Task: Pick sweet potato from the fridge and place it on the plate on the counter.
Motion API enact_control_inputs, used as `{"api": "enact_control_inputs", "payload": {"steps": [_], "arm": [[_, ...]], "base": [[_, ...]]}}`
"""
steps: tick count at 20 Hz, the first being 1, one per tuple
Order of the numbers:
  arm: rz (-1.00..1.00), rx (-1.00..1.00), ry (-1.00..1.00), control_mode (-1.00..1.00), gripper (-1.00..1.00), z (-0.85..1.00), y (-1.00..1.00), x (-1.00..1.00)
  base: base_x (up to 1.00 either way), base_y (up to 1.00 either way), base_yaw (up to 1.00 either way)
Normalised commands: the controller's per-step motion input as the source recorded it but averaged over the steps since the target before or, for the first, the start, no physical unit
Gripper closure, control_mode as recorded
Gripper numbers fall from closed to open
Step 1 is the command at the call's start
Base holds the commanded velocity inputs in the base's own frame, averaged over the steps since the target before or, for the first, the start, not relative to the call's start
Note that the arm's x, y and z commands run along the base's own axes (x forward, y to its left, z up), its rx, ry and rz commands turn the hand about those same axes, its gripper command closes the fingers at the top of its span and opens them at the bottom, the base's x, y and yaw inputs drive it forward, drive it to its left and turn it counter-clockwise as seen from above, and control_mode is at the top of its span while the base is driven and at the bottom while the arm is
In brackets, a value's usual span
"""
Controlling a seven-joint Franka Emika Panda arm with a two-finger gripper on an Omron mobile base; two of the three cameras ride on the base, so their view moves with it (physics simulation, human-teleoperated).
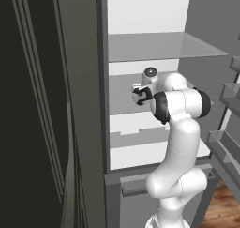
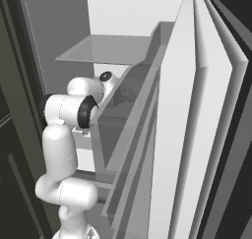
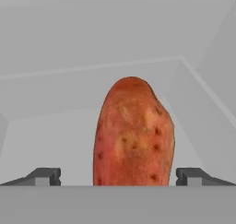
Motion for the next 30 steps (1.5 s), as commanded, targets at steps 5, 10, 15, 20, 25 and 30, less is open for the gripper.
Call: {"api": "enact_control_inputs", "payload": {"steps": [5, 10, 15, 20, 25, 30], "arm": [[0.00, 0.00, 0.00, -1.00, -1.00, 0.00, 0.00, 0.00], [0.00, 0.00, 0.00, -1.00, -1.00, 0.00, 0.00, 0.00], [0.00, 0.00, 0.00, -1.00, 1.00, 0.00, 0.00, 0.00], [0.00, 0.00, 0.00, -1.00, 1.00, 0.00, 0.00, 0.00], [0.00, 0.00, 0.00, -1.00, 1.00, 0.00, 0.00, 0.00], [0.00, 0.00, 0.00, -1.00, 1.00, 0.00, 0.00, 0.00]], "base": [[0.00, 0.00, 0.00], [0.00, 0.00, 0.00], [0.00, 0.00, 0.00], [0.00, 0.00, 0.00], [0.00, 0.00, 0.00], [0.00, 0.00, 0.00]]}}
